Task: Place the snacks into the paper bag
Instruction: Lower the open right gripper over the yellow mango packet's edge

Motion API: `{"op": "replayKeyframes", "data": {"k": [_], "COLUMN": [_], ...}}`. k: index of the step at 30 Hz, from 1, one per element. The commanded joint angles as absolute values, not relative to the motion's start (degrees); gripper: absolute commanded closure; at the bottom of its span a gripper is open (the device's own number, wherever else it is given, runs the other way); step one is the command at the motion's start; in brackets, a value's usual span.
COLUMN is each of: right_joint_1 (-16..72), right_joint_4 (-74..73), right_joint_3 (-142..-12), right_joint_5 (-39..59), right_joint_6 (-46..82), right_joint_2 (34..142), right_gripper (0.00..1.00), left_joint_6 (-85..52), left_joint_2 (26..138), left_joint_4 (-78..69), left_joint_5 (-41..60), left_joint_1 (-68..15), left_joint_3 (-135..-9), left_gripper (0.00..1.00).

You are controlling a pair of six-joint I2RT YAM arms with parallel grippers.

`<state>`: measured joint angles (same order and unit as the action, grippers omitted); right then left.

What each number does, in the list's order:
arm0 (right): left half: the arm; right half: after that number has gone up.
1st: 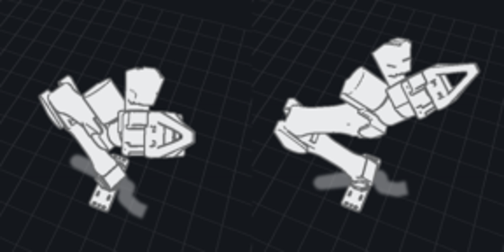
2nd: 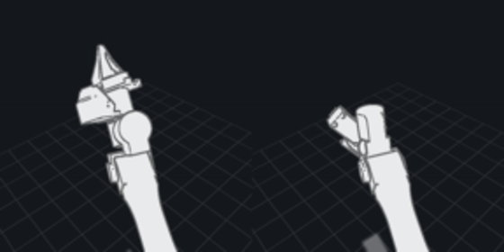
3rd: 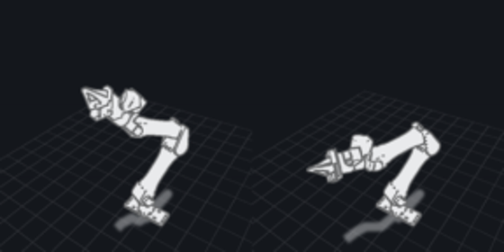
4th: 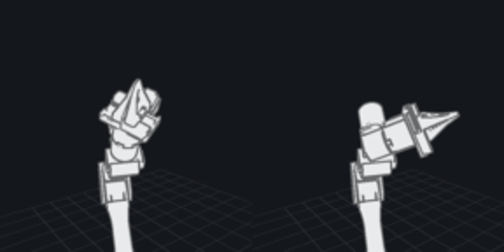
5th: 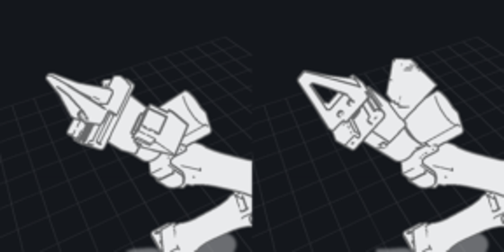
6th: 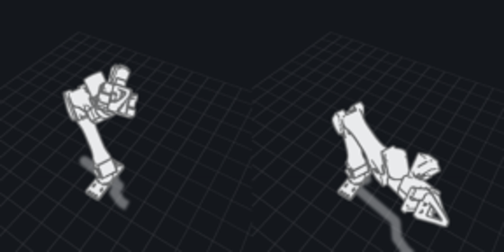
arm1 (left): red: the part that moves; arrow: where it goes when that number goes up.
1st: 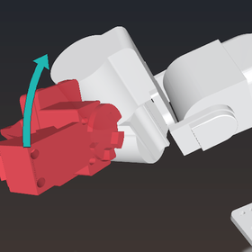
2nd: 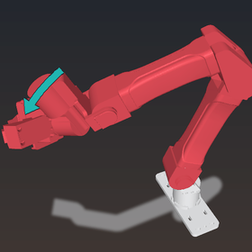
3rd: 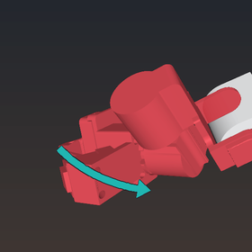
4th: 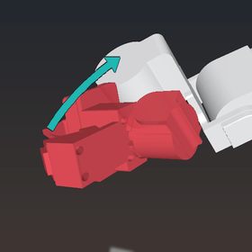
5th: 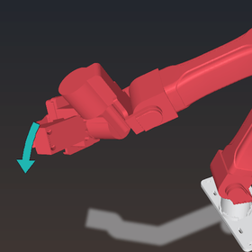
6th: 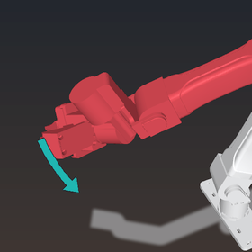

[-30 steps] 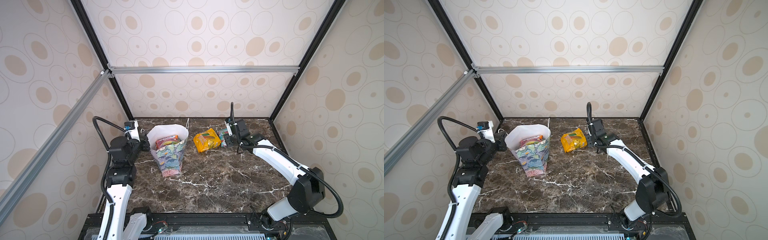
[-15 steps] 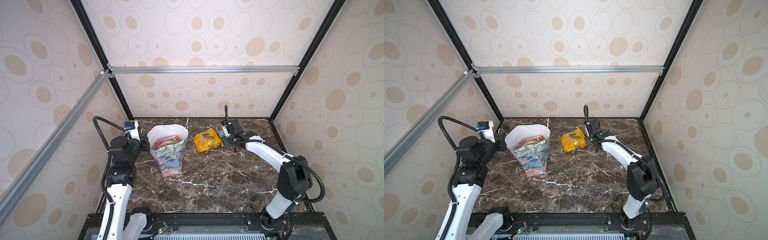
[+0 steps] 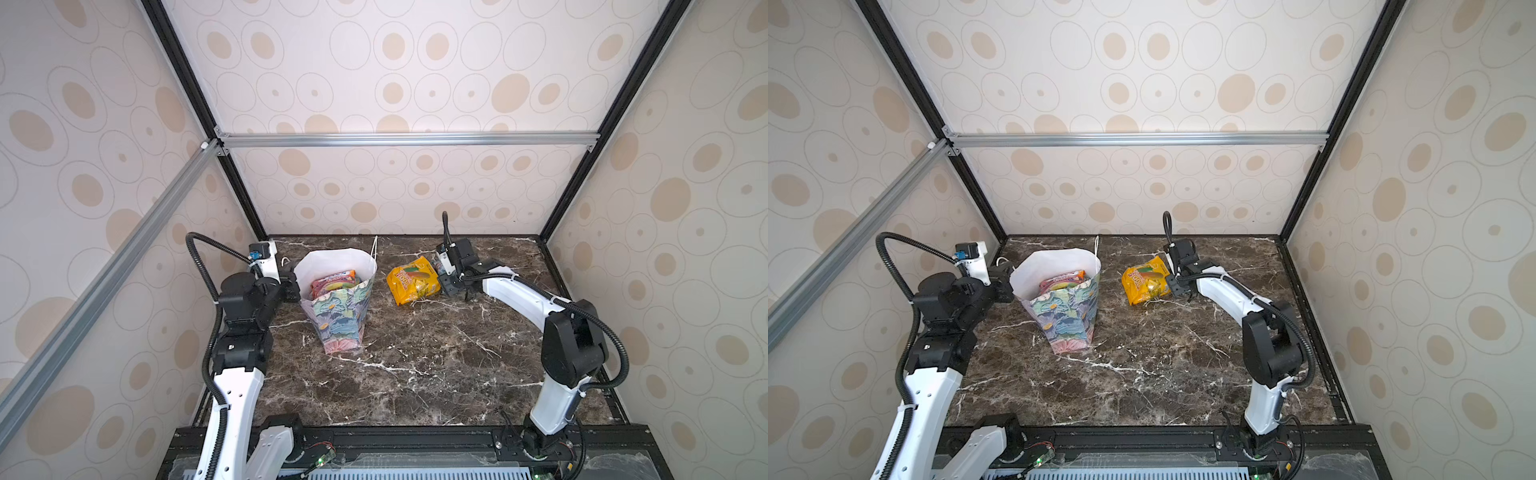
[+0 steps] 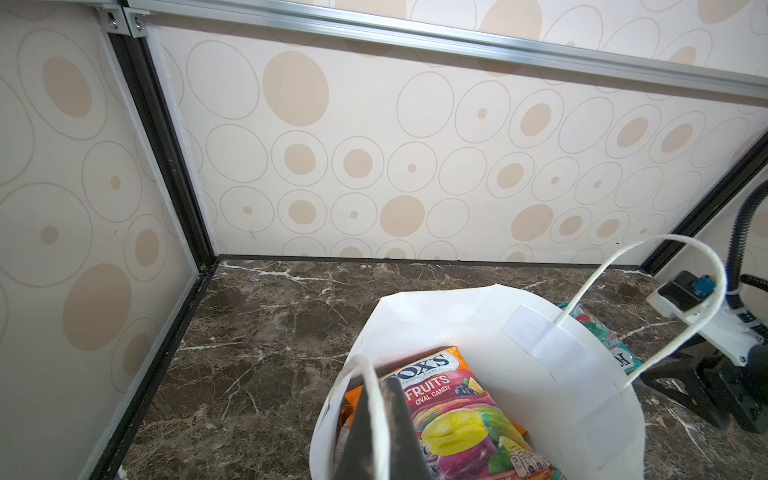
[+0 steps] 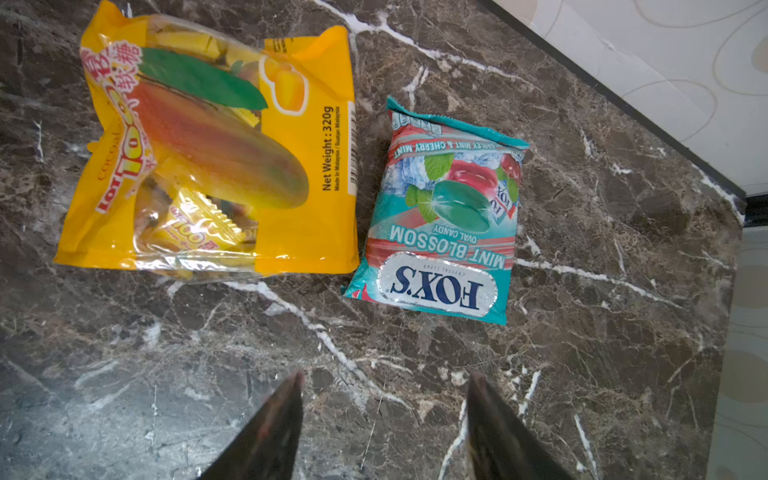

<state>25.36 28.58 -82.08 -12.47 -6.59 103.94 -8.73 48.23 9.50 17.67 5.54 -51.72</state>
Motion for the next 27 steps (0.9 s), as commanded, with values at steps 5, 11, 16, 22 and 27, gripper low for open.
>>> {"op": "replayKeyframes", "data": {"k": [5,11,16,22,27], "right_joint_1": [24.80,24.77,24.77,24.72,24.64], "right_joint_4": [27.95,28.53,29.17,28.22,27.86], "right_joint_3": [-83.61,-84.71,-84.01,-83.30,-84.78], "right_joint_5": [-11.15,-9.27,-9.84,-10.50,-11.69], "right_joint_6": [-8.56,-10.76,-12.88,-14.28,-15.40], "right_joint_2": [104.82,106.42,108.05,109.87,111.72], "right_gripper": [0.35,0.35,0.37,0.38,0.38], "left_joint_6": [-8.32,-8.35,-8.35,-8.26,-8.26], "left_joint_2": [48.08,48.17,47.98,47.94,47.90], "left_joint_4": [8.88,8.95,9.00,8.90,8.89], "left_joint_5": [17.71,17.87,17.68,17.74,17.56], "left_joint_1": [6.01,6.01,6.03,6.05,6.05], "left_joint_3": [-52.88,-52.91,-52.92,-52.91,-52.91], "left_gripper": [1.00,1.00,1.00,1.00,1.00]}}
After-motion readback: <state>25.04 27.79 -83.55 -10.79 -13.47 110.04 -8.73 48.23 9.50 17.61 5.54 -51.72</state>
